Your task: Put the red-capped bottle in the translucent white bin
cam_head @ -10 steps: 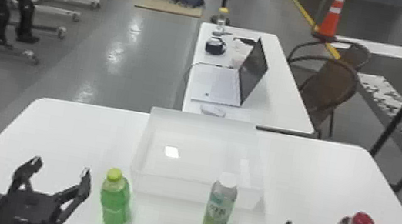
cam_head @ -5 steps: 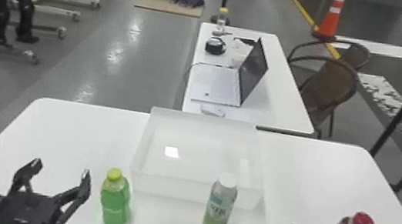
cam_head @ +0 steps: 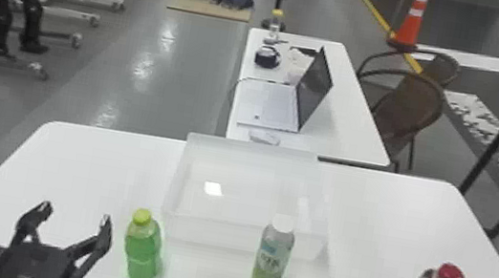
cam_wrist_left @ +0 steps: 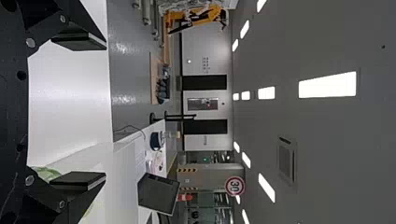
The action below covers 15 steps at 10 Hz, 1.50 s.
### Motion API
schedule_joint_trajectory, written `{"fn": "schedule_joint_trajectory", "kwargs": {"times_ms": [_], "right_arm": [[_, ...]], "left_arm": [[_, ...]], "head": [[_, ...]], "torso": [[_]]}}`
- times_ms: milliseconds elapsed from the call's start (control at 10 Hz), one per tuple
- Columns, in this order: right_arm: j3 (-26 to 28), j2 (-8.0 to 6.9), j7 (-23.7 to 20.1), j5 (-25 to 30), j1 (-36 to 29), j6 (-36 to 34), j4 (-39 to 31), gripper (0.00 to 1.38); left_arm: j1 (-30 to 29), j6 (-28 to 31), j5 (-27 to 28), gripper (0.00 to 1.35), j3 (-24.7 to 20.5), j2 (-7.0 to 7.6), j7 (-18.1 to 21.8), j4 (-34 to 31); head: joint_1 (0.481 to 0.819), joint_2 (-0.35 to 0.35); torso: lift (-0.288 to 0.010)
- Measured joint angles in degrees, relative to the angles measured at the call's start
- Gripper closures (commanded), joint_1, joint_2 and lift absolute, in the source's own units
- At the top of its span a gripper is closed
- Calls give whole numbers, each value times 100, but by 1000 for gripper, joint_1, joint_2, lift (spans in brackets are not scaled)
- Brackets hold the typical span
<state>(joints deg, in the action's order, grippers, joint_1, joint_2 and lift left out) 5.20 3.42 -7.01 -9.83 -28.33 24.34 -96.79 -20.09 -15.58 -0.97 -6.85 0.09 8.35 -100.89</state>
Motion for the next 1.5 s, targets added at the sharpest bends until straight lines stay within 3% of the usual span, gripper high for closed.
{"fn": "schedule_joint_trajectory", "kwargs": {"times_ms": [200, 400, 700, 900, 1300, 1500], "right_arm": [[337, -48, 7, 99, -22, 277, 401, 93], [811, -220, -163, 197, -7, 473, 720, 104], [1562, -280, -1435, 6, 494, 536, 1405, 111], [1745, -250, -1651, 12, 836, 521, 1745, 113], [1800, -5, -2057, -153, 1515, 501, 2529, 113], [1791, 20, -2239, -177, 1740, 490, 2783, 113]], "left_arm": [[5, -15, 12, 295, 10, 0, 0, 18], [5, -23, 21, 295, 16, 0, 0, 54], [18, -42, 18, 295, 27, 0, 0, 98], [30, -60, 17, 297, 37, 0, 0, 116], [40, -113, 3, 297, 43, 0, 0, 139], [34, -143, 0, 297, 32, 0, 0, 148]], "head": [[549, 0], [549, 0], [549, 0], [549, 0], [549, 0], [549, 0]], "torso": [[-100], [-100], [-100], [-100], [-100], [-100]]}}
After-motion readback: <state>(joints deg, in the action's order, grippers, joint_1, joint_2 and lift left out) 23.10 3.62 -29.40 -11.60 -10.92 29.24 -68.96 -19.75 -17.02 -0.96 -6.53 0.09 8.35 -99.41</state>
